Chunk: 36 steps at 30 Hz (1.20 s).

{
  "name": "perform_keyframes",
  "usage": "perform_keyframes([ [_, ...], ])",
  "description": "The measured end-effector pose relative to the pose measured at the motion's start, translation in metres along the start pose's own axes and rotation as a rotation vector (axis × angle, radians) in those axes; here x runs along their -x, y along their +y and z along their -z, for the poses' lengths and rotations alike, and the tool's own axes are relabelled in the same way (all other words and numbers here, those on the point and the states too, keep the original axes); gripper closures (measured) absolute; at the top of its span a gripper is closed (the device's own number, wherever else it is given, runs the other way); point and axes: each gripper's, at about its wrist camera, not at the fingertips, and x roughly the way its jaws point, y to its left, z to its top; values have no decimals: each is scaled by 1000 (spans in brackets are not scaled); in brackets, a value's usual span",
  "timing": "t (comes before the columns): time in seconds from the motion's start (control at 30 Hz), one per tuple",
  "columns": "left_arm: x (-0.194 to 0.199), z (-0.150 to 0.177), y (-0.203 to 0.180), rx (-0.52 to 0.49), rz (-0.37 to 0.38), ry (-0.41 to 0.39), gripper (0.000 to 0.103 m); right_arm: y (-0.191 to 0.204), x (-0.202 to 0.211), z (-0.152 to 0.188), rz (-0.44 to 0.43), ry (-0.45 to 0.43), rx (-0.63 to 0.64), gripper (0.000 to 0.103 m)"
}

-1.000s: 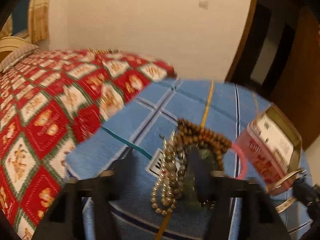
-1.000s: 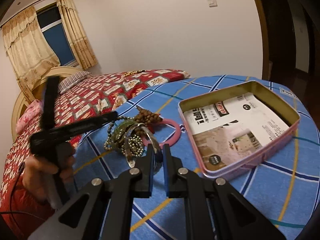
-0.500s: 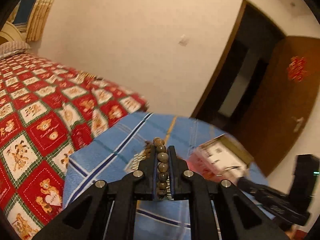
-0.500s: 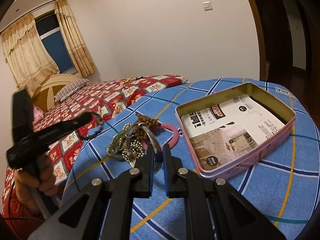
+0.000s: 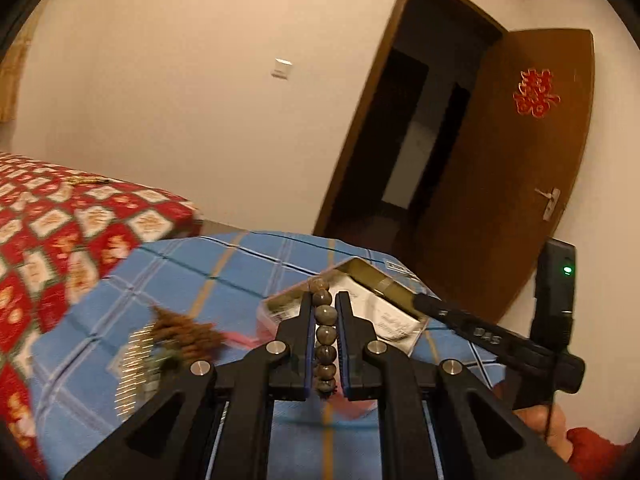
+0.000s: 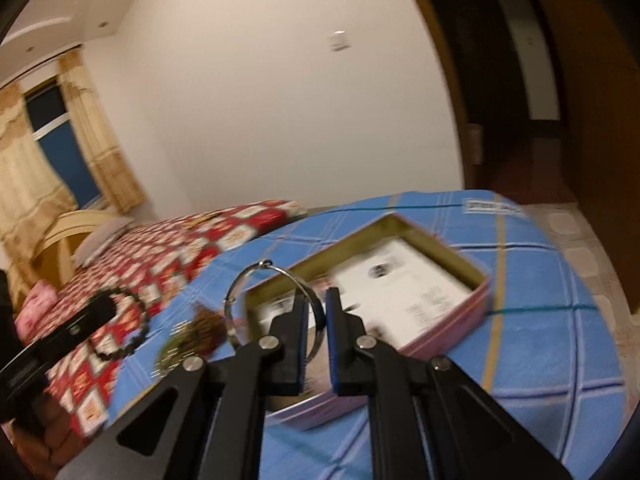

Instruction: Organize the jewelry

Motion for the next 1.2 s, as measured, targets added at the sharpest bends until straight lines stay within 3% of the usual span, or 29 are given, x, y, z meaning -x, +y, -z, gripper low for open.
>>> perform_keyframes([
  [0.17, -54, -2, -16, -24, -19, 65, 94, -30, -33, -7, 39, 52, -61, 91],
  [0.4, -110, 11, -32, -76, -114, 186, 93, -50, -49, -3, 79, 81, -93, 90],
  [0.43, -115, 13, -33, -77, -115, 202, 87, -49, -49, -3, 93, 73, -85, 89],
  [0.5, -122, 16, -37, -82, -104, 240, 57, -51, -46, -3, 139, 45, -68, 85],
  [0.53, -121, 18, -37, -86, -104, 237, 35, -53, -45, -4, 156, 38, -65, 82],
  [0.57, -118, 18, -38, -92, -112, 216, 27, -55, -43, -4, 164, 32, -69, 68],
  [0.6, -109, 18, -39, -100, -124, 181, 26, -58, -39, -4, 161, 11, -81, 53],
  [0.67, -97, 14, -36, -103, -133, 150, 25, -60, -26, -5, 174, -50, -97, 35],
  [0.73, -78, 14, -33, -93, -153, 120, 25, -57, -14, -6, 226, -118, -83, 33],
  [0.83, -46, 21, -23, -72, -220, 82, 25, -57, -8, -6, 310, -149, -55, 33],
  [1.0, -4, 37, 1, -36, -367, 44, 25, -56, -10, -7, 336, -156, -37, 33],
  [1.1, 2, 43, 13, -27, -452, 38, 25, -49, -7, -5, 335, -160, -9, 33],
  [1.2, 5, 48, 22, -15, -489, 34, 25, -41, -5, 0, 334, -154, 20, 33],
])
